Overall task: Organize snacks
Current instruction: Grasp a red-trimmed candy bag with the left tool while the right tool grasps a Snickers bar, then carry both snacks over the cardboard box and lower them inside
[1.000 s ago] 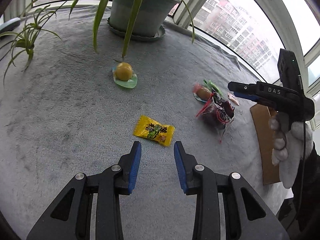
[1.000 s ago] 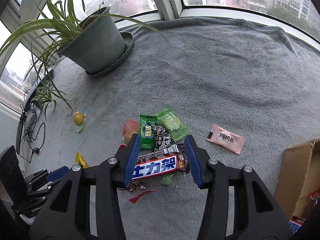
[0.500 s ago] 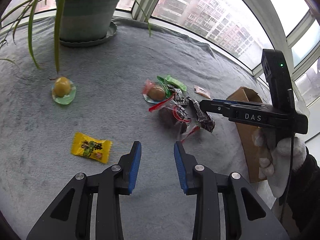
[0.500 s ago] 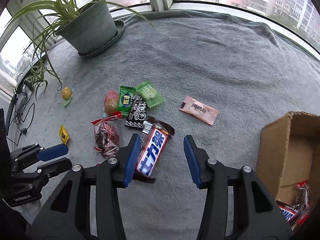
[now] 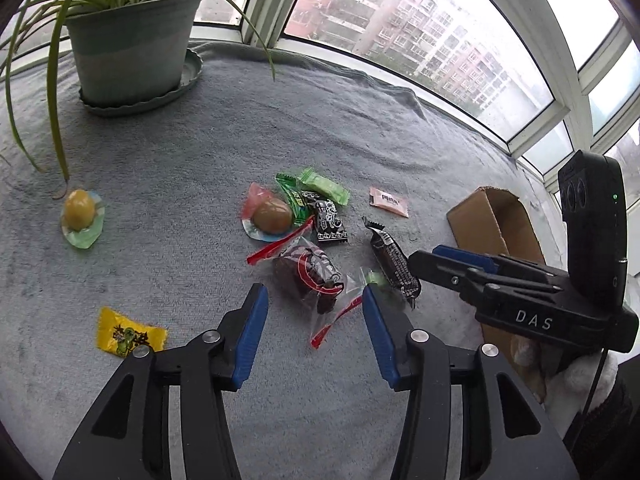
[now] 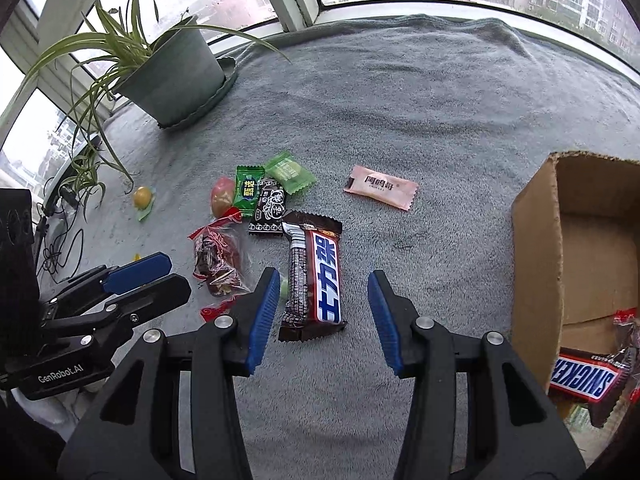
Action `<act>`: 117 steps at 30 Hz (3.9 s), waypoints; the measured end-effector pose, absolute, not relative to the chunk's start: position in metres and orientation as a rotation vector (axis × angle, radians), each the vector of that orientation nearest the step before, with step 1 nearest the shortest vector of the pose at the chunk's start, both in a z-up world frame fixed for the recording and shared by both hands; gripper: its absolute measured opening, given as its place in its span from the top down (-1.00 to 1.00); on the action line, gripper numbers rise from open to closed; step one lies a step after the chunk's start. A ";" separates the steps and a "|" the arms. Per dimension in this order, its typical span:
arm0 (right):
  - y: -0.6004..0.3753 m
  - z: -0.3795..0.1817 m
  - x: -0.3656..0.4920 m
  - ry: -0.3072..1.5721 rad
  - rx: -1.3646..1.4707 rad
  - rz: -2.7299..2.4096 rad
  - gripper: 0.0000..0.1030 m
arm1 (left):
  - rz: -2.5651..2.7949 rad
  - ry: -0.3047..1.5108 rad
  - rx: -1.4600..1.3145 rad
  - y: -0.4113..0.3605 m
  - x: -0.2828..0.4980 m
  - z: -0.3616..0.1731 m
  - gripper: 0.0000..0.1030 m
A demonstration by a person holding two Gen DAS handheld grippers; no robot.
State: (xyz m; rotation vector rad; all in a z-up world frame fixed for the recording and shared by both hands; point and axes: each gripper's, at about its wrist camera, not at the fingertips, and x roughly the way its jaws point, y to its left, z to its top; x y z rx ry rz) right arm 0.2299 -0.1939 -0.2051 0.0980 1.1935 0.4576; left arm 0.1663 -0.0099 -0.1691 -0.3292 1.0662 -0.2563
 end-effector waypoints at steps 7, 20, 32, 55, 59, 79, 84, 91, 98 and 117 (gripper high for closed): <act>-0.190 -0.219 0.231 1.219 0.103 0.469 0.07 | -0.241 1.096 -0.338 -0.017 0.177 -0.179 0.04; -0.180 -0.220 0.232 1.223 0.094 0.493 0.38 | -0.225 1.104 -0.360 -0.025 0.185 -0.192 0.27; -0.202 -0.191 0.217 1.149 0.130 0.472 0.39 | -0.246 1.071 -0.354 -0.023 0.173 -0.182 0.50; -0.315 -0.105 0.169 0.922 0.179 0.287 0.39 | -0.413 0.914 -0.254 -0.093 0.154 -0.102 0.50; -0.342 -0.104 0.165 0.915 0.182 0.234 0.39 | -0.460 0.916 -0.235 -0.118 0.161 -0.100 0.50; -0.425 -0.141 0.155 0.970 0.227 0.040 0.39 | -0.609 0.989 -0.102 -0.225 0.185 -0.118 0.50; -0.426 -0.148 0.155 0.984 0.234 0.035 0.39 | -0.608 1.011 -0.082 -0.236 0.186 -0.124 0.50; -0.426 -0.150 0.155 0.992 0.235 0.028 0.39 | -0.608 1.011 -0.066 -0.241 0.185 -0.125 0.50; -0.425 -0.146 0.153 0.981 0.239 0.024 0.38 | -0.606 1.025 -0.064 -0.240 0.186 -0.126 0.48; -0.397 -0.111 0.149 0.916 0.205 0.060 0.26 | -0.584 0.952 -0.072 -0.217 0.171 -0.103 0.48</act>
